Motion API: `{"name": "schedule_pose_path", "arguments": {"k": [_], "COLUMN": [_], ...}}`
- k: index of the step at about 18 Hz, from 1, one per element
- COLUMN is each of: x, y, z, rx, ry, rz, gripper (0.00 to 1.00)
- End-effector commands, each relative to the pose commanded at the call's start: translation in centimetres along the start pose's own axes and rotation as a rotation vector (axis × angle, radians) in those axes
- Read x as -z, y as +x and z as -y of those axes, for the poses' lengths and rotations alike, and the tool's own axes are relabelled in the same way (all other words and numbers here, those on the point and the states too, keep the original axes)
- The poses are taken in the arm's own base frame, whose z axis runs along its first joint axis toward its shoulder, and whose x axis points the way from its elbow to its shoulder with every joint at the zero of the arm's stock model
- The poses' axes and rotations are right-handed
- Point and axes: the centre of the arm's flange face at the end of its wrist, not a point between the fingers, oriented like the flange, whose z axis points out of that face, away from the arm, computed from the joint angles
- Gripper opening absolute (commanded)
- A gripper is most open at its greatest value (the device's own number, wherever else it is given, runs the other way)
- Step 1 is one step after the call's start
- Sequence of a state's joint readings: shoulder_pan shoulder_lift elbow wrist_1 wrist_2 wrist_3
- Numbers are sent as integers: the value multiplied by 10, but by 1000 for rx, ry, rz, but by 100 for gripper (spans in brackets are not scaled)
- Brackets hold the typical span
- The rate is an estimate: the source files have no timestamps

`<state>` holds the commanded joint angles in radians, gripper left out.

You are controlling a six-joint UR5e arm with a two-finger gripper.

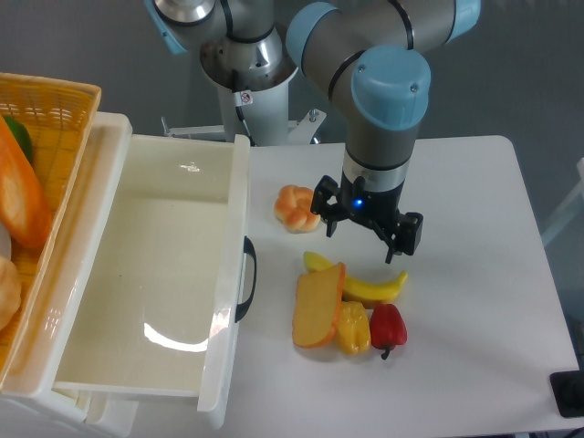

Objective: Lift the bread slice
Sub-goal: 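Move the open gripper toward the bread slice beside the banana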

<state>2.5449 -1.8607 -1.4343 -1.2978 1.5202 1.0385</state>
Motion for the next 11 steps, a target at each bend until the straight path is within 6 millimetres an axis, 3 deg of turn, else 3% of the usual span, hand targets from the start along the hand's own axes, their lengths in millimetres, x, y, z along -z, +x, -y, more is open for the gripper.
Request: {"name": "schedule_pose_path", "arguments": {"k": [7,11], "x": [-8,-27], "y": [5,10], "z": [1,-2], "rx": [0,2], "ry": [0,-2], "rz": [-7,-17], "gripper": [100,100]}}
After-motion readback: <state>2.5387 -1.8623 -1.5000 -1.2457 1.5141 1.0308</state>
